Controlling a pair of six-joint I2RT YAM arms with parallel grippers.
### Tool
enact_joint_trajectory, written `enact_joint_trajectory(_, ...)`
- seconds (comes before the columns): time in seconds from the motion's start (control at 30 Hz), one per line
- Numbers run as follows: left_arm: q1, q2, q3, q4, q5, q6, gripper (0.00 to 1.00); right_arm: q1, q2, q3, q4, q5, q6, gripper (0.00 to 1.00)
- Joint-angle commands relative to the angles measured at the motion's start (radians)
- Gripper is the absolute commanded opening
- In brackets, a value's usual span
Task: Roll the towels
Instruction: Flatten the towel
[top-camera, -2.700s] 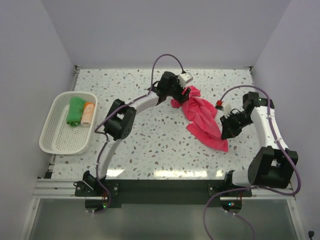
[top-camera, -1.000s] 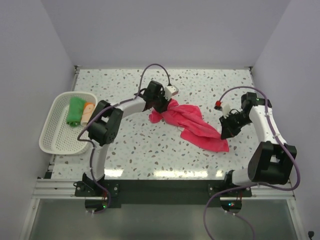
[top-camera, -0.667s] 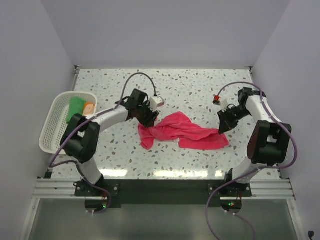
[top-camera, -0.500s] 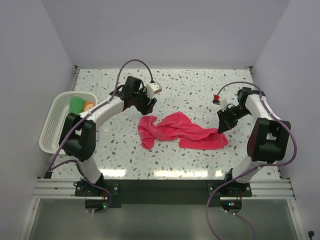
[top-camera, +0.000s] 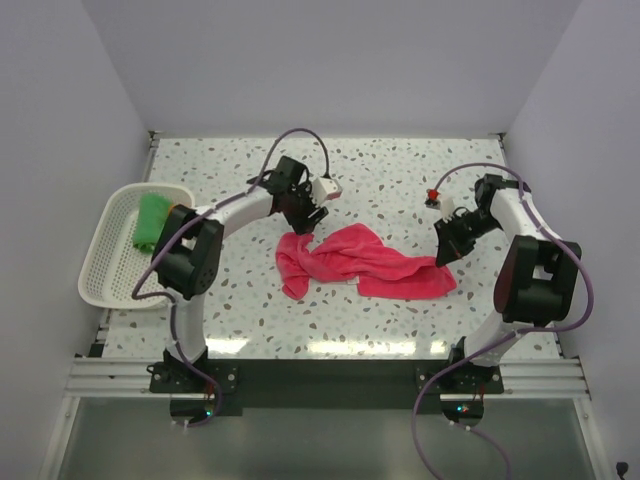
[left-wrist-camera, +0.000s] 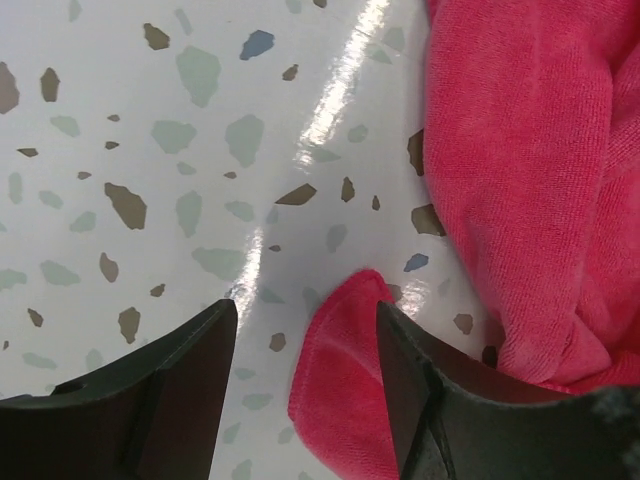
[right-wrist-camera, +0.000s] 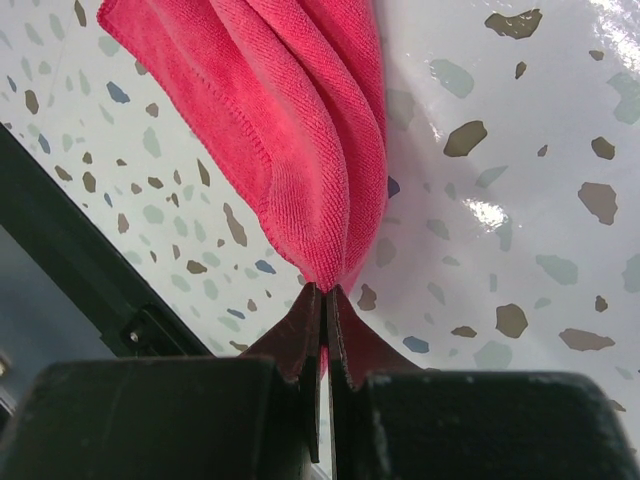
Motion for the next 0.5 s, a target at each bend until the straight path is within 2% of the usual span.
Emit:
enact_joint_trajectory(0.0,-0.053,-0.010,-0.032,0.027,-0.046,0.038,0.63,0.004,-0.008,0.023,0.013,-0.009,0.011,0.00)
enact_joint_trajectory(0.33,-0.061,0.070,-0.035,0.035,-0.170,0.030,0.63,0.004,0.001,0.014,0.025,-0.003,0.021,0.00)
enact_joint_trajectory(0.4,-0.062,0.091,-0.024,0.027,-0.190,0.029,0.59,0.004,0.007,0.016,0.027,-0.002,0.022,0.00)
enact_joint_trajectory(0.47,-0.055,0.099,-0.020,0.007,-0.192,0.030,0.47,0.004,0.012,0.019,0.030,0.000,0.027,0.00)
